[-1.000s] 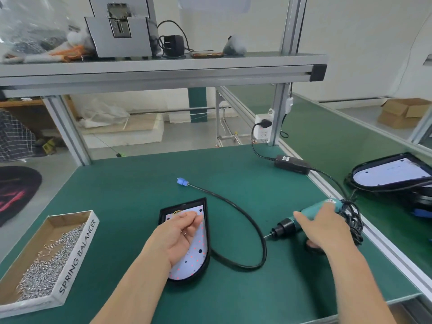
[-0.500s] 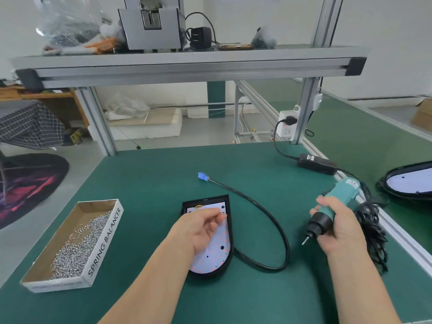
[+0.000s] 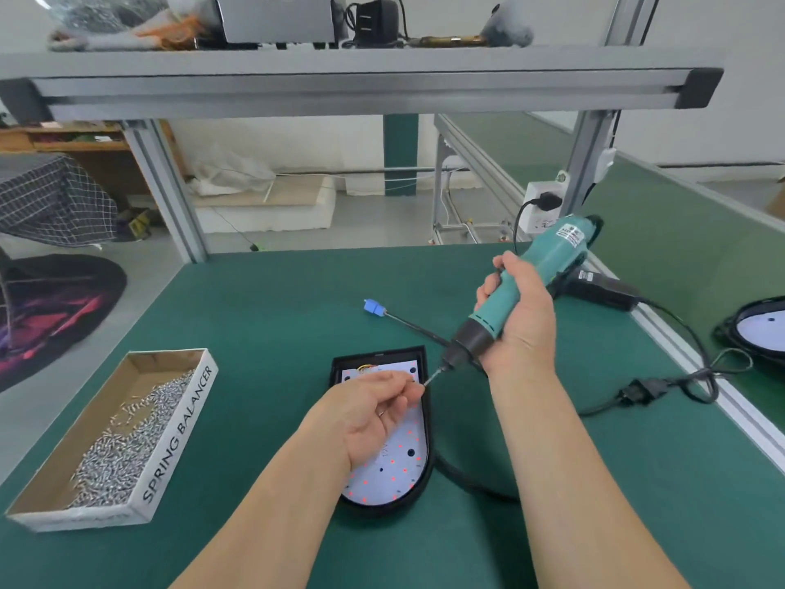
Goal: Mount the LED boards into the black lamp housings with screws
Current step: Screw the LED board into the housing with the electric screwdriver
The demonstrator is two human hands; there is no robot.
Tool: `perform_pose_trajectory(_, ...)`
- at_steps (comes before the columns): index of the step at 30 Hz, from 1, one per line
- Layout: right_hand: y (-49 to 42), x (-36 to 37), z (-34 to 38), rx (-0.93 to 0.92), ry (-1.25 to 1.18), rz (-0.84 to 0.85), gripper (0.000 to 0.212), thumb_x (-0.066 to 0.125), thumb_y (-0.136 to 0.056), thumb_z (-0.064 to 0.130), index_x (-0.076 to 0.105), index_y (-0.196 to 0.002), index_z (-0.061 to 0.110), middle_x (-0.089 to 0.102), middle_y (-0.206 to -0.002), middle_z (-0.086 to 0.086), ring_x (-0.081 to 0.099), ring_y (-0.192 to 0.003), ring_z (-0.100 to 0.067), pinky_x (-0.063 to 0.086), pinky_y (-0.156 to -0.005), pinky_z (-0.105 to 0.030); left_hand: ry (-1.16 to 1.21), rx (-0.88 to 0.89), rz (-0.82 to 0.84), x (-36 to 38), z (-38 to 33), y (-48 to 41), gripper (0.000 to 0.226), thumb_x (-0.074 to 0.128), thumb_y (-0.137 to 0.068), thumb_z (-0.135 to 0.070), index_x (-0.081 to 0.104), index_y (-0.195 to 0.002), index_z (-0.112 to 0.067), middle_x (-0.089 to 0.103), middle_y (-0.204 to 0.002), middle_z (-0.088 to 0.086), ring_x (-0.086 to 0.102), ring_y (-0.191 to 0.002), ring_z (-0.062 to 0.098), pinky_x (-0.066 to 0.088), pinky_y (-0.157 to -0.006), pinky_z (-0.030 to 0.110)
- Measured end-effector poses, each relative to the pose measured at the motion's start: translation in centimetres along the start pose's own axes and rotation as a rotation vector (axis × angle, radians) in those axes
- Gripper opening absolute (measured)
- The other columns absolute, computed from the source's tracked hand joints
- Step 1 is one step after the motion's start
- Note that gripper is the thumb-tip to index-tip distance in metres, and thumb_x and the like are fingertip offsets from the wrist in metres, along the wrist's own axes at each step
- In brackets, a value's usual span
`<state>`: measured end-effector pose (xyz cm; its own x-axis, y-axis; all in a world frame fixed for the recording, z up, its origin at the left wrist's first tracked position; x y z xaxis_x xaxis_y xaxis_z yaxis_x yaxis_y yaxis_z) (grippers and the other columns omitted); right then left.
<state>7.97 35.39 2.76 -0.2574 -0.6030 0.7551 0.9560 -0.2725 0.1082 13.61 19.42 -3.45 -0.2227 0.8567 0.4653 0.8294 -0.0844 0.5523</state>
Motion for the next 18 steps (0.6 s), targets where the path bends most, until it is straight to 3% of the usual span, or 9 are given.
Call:
perform_pose_trajectory(3, -0.5, 1.2, -0.8, -0.171, 0.037, -0.050, 0.017, 0.071, -0.087, 0.008, 0.055, -0.086, 0.014, 0.058, -0.058, 0.010, 0.052, -0.051, -0.006, 0.044, -0.049, -0.018, 0.023, 0.004, 0.019, 0.0, 0.1, 0.1, 0.012, 0.053, -0.098, 0.006, 0.064, -0.093, 0.007, 0.073, -0.072, 0.016, 0.073, -0.058, 0.017, 0.053, -0.047, 0.017)
perform_pose_trajectory(7, -0.4, 1.8, -1.8, -0.285, 0.090, -0.069, 0.024, 0.074, -0.077, 0.015, 0.051, -0.079, 0.018, 0.053, -0.054, 0.011, 0.048, -0.051, -0.010, 0.041, -0.051, -0.022, 0.057, 0.001, 0.031, -0.1, 0.1, 0.2, 0.014, 0.052, -0.099, 0.006, 0.064, -0.092, 0.007, 0.073, -0.074, 0.017, 0.074, -0.060, 0.018, 0.053, -0.047, 0.017)
perform_pose_trajectory(18, 0.0, 1.7, -2.5, -0.323, 0.164, -0.045, 0.020, 0.070, -0.077, 0.018, 0.050, -0.078, 0.016, 0.050, -0.054, 0.010, 0.046, -0.052, -0.012, 0.040, -0.052, -0.024, 0.117, -0.071, -0.002, -0.9, -0.3, 0.3, 0.015, 0.061, -0.096, -0.005, 0.067, -0.084, 0.003, 0.071, -0.071, 0.015, 0.063, -0.048, 0.013, 0.047, -0.039, 0.017)
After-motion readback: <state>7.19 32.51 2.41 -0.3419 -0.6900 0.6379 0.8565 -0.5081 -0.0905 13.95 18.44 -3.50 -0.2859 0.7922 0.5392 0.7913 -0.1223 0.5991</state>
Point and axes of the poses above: each hand's wrist, its own y-axis away from the middle knuckle, its own x-axis out of the palm, z = x × y, the point moved 1 cm from there along -y, towards the middle knuckle
